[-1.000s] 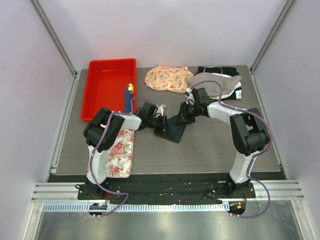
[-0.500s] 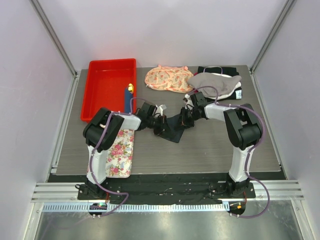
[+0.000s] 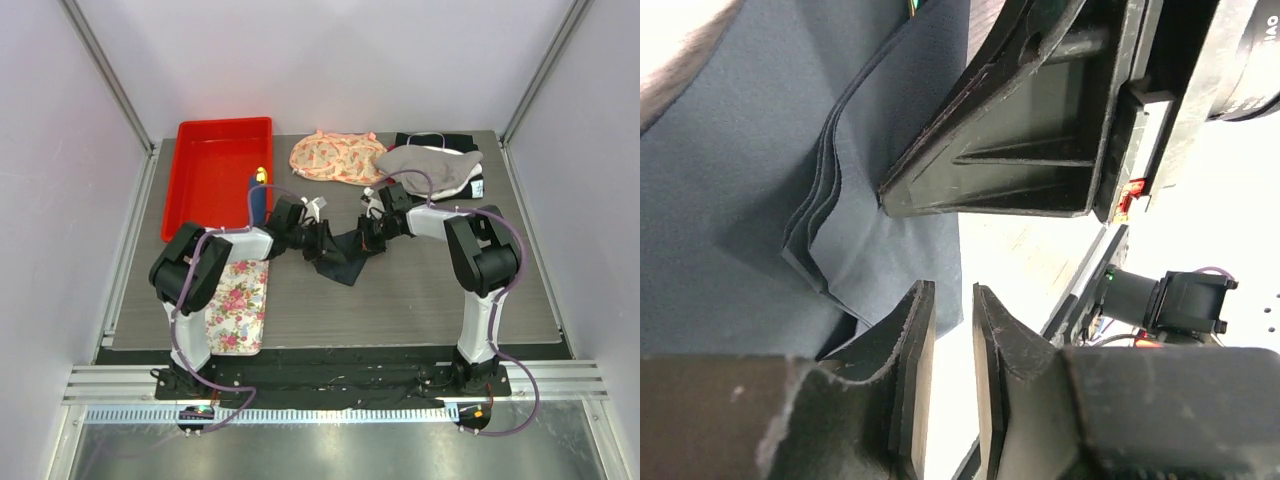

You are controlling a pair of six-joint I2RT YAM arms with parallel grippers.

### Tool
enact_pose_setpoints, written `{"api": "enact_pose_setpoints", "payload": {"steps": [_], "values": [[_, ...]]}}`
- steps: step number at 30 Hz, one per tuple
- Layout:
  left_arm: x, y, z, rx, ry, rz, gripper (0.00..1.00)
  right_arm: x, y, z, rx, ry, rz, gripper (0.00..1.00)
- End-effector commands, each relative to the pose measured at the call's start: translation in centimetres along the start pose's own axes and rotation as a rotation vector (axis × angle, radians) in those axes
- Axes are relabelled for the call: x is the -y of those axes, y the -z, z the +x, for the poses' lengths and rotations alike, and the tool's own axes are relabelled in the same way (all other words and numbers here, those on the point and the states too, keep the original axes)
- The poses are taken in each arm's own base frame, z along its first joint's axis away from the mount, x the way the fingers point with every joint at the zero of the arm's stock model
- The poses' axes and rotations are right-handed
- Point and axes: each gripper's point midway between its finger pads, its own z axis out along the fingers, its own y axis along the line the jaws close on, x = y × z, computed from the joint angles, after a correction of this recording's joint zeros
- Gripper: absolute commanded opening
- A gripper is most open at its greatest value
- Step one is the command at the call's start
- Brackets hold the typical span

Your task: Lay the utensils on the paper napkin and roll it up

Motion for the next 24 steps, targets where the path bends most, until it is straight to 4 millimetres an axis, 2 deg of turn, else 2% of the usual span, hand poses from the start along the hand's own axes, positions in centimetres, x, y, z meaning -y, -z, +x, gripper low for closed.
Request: {"api": "enact_pose_setpoints", "payload": {"steps": [1, 3, 4, 8, 10, 12, 14, 17, 21, 24], "values": [[0.2, -1.2, -0.4, 0.012, -0.018, -0.001, 0.23, 3.7, -1.5, 1.7, -0.052, 0.025, 0.123, 0.02], [-0.9, -1.8, 0.0, 0.006, 0.007, -0.035, 0.2, 3.5, -1.6, 1.4, -0.048, 0.035, 0.118, 0.02], [-2.2, -2.3, 0.8, -0.016, 0.045, -0.059, 0.18, 3.6, -1.8, 1.3, -0.05, 0.039, 0.118, 0.02], [-5.1, -2.6, 2.3, -0.044, 0.111, -0.129, 0.12, 3.7, -1.9, 0.1, -0.033, 0.067, 0.127, 0.02], [-6.1, -2.6, 2.8, -0.05, 0.139, -0.154, 0.09, 3.0, -1.7, -0.6, -0.023, 0.079, 0.113, 0.02], [-6.9, -2.5, 2.9, -0.055, 0.166, -0.17, 0.07, 1.3, -0.8, -1.4, -0.001, 0.09, 0.069, 0.06], [-7.2, -2.4, 2.7, -0.051, 0.164, -0.183, 0.03, -1.1, 0.6, -2.3, 0.026, 0.091, -0.005, 0.11], [-7.4, -2.3, 2.7, -0.051, 0.156, -0.193, 0.01, -3.5, 2.6, -4.0, 0.085, 0.072, -0.047, 0.16], [-7.3, -2.2, 2.5, -0.048, 0.146, -0.191, 0.0, -4.7, 4.3, -5.3, 0.157, 0.082, -0.017, 0.18], [-7.2, -2.2, 2.5, -0.049, 0.14, -0.191, 0.0, -4.2, 4.0, -5.0, 0.134, 0.097, 0.02, 0.18]]}}
